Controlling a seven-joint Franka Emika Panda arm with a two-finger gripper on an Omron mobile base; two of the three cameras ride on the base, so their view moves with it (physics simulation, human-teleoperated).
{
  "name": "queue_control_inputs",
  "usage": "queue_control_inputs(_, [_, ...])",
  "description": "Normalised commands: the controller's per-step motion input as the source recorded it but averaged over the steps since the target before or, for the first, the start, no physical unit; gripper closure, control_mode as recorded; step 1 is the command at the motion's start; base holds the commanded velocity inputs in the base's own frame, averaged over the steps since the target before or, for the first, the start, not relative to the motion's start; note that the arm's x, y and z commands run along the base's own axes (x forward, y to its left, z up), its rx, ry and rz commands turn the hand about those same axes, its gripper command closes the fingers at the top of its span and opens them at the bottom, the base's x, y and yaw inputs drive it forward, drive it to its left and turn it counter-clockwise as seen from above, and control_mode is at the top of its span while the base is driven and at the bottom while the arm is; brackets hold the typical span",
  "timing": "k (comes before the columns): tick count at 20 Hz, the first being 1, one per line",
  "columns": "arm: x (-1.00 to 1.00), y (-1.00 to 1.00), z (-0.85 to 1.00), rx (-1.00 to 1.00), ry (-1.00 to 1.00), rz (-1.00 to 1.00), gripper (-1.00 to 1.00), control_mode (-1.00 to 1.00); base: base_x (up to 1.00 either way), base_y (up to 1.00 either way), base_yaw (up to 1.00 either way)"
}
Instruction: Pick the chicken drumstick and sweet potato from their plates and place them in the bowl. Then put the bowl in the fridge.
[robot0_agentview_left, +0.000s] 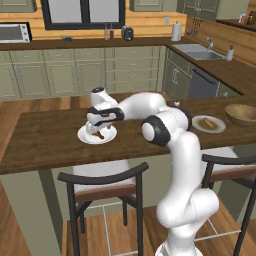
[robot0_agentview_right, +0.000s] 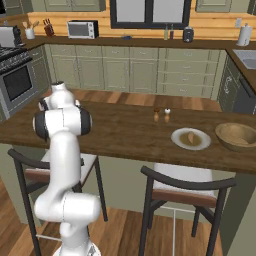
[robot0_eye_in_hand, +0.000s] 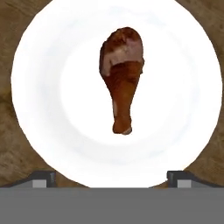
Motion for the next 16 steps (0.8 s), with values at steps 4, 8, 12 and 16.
queue_control_inputs(4, [0.04, 0.0, -0.43, -0.04, 0.0, 0.0, -1.0, -1.0, 0.0, 0.0, 0.0])
queue_control_inputs(8, [0.18, 0.0, -0.17, -0.01, -0.05, 0.0, -1.0, -1.0, 0.0, 0.0, 0.0])
queue_control_inputs(12, [0.26, 0.0, -0.02, 0.0, -0.02, 0.0, -1.0, -1.0, 0.0, 0.0, 0.0])
queue_control_inputs(16, [0.16, 0.01, -0.07, 0.0, -0.01, 0.0, -1.0, -1.0, 0.0, 0.0, 0.0])
